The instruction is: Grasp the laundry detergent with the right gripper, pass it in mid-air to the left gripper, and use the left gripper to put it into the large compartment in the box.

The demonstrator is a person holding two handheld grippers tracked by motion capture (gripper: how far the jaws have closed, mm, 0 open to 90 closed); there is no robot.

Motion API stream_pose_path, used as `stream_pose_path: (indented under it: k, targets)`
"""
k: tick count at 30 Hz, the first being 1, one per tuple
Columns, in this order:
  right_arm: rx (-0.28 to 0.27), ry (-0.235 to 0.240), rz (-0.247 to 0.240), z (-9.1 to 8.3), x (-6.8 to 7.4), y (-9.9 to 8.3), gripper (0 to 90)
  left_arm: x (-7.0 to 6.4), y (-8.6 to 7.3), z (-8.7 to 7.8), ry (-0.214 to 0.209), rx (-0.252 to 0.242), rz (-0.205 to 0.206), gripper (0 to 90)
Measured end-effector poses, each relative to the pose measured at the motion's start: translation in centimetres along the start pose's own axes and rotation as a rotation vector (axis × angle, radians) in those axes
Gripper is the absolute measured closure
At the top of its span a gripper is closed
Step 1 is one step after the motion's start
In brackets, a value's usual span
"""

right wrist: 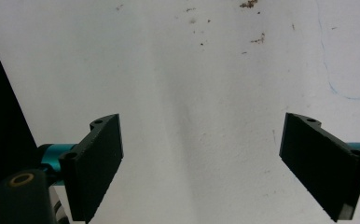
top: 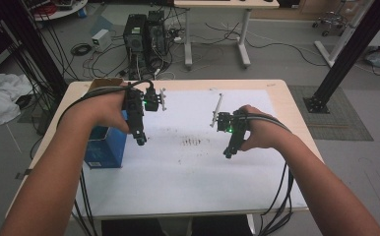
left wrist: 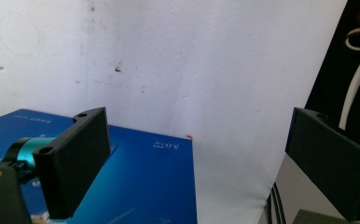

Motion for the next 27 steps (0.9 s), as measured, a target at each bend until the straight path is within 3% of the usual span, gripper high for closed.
stream_pose_path:
  k: [1, 7, 10, 27]
  targets:
    - [-0.011, -0.001, -0.020, 0.1, -0.1, 0.1, 12.6, 0.0, 0.2, 0.3, -0.003, 0.009, 0.007, 6.5]
    - [0.013, 0.002, -0.018, 0.1, -0.2, 0.1, 12.5, -0.2, 1.0, 1.4, -0.001, 0.026, 0.027, 6.5]
    - [0.022, 0.014, -0.022, 0.0, -0.3, 0.1, 12.6, -0.6, 1.6, 2.0, -0.005, 0.034, 0.057, 6.5]
    - [0.032, 0.017, -0.033, -0.1, -0.3, 0.4, 12.6, -0.6, 1.7, 2.0, -0.003, 0.017, 0.069, 6.5]
Point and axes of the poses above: each handheld gripper's, and its own axes: z roughly forward along the jaws, y roughly out of its top, x roughly to its left, the point moved 4 cm from there along z, roughly forward along the jaws, and after that the axes turned 7 degrees about -y, right-handed, at the moved point
